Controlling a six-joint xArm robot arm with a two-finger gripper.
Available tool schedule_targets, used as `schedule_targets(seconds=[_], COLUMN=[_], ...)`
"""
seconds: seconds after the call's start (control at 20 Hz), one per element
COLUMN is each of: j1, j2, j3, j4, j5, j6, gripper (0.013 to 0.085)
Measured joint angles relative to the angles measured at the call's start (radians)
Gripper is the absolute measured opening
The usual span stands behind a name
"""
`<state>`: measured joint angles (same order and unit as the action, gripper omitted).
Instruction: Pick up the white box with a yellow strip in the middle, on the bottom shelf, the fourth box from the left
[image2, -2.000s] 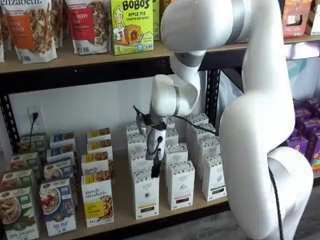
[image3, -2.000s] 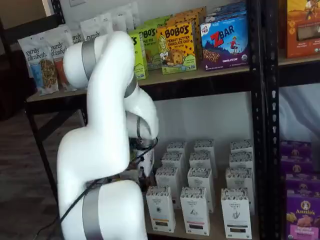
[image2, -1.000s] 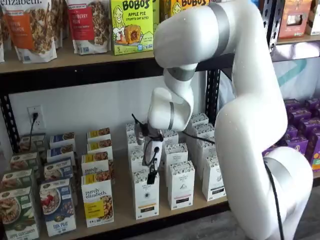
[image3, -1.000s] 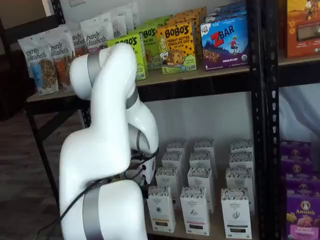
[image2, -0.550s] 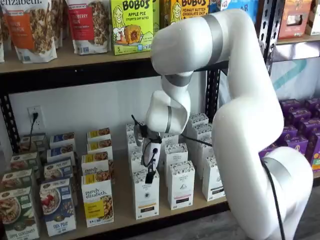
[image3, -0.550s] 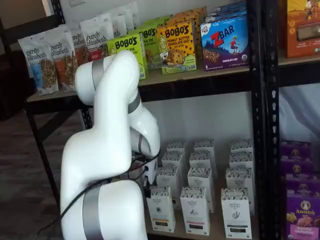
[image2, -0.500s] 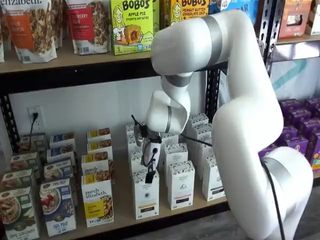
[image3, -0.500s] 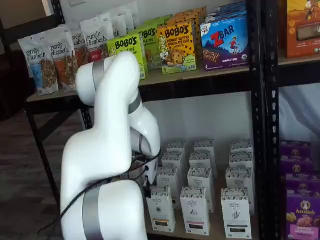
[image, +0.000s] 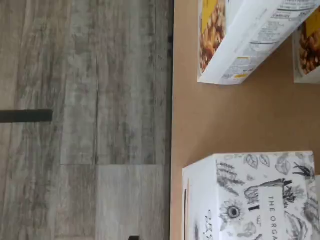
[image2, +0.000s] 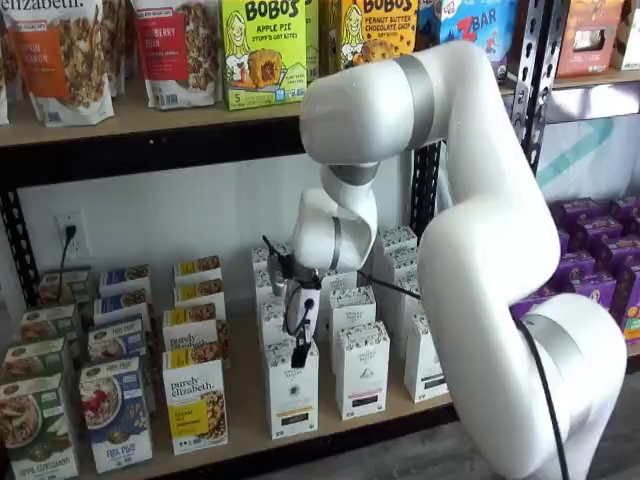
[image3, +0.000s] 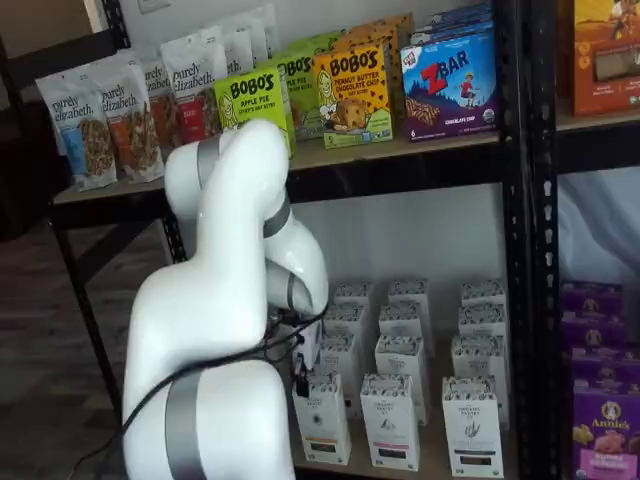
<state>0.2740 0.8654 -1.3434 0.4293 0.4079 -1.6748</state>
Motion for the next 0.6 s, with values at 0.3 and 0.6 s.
schedule_targets(seconds=[0.3,0.6], j1=[-0.014,-0.038], j2=[0.048,0.094], j3=[-0.056,-0.125], j4=[-0.027,-0.065], j5=[0.005,0.048], j6=[0.012,0.026], gripper=[0.0850,0.0850])
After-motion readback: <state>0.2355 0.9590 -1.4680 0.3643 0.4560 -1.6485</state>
